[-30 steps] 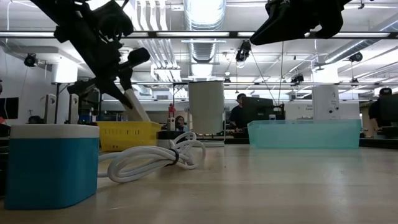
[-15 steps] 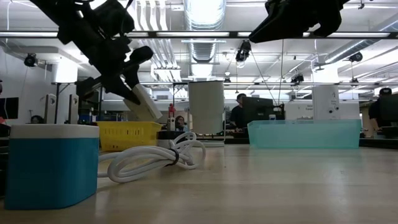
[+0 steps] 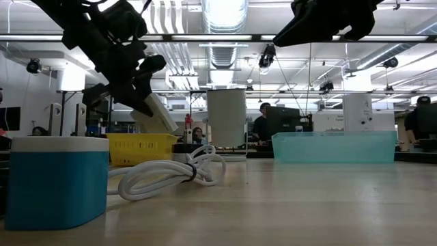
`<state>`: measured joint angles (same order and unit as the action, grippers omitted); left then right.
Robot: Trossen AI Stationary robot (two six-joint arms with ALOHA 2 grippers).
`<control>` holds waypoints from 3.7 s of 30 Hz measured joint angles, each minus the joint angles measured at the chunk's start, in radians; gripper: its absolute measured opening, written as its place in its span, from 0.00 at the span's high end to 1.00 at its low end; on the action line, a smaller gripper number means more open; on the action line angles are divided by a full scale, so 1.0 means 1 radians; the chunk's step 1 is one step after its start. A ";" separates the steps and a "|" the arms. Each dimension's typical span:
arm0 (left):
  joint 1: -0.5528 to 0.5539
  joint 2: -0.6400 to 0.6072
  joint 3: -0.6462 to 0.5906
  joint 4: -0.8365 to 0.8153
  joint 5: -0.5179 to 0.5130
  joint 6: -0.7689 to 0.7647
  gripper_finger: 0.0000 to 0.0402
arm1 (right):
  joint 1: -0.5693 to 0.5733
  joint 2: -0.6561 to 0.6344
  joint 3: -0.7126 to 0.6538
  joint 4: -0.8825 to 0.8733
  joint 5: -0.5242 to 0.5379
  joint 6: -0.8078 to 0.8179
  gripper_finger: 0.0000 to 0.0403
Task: Pick and place items into bin
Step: Put the white card reader box into the yellow bin, then put the black charger adapter into the black bin
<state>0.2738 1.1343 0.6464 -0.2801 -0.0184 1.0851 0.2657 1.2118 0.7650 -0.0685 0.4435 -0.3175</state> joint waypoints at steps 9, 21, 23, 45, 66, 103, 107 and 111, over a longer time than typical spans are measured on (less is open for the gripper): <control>0.000 0.000 0.000 -0.003 -0.023 -0.123 0.76 | 0.000 0.000 0.000 0.000 0.001 -0.031 0.83; 0.000 -0.015 0.012 -0.009 -0.023 -0.138 0.53 | 0.000 0.000 0.000 0.000 0.001 -0.034 0.83; 0.000 -0.021 0.019 -0.007 -0.010 -0.138 0.52 | 0.000 0.000 0.000 0.000 0.001 -0.038 0.83; -0.001 -0.060 0.028 -0.235 0.225 -0.286 0.52 | 0.000 -0.001 0.000 -0.001 0.001 -0.061 0.83; -0.012 -0.116 -0.002 0.255 0.222 -0.839 0.52 | 0.000 -0.001 0.000 -0.043 0.001 -0.009 0.83; -0.491 0.456 0.036 0.596 0.069 -0.974 0.52 | 0.000 0.000 -0.002 -0.138 0.000 0.082 0.83; -0.491 0.484 0.035 0.614 0.069 -0.974 0.52 | 0.000 0.000 -0.002 -0.138 0.000 0.074 0.83; -0.490 0.513 0.035 0.611 0.069 -0.971 0.52 | 0.000 0.000 -0.002 -0.138 0.000 0.073 0.83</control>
<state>-0.2161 1.6477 0.6810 0.3311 0.0502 0.1143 0.2657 1.2118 0.7628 -0.2064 0.4438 -0.2443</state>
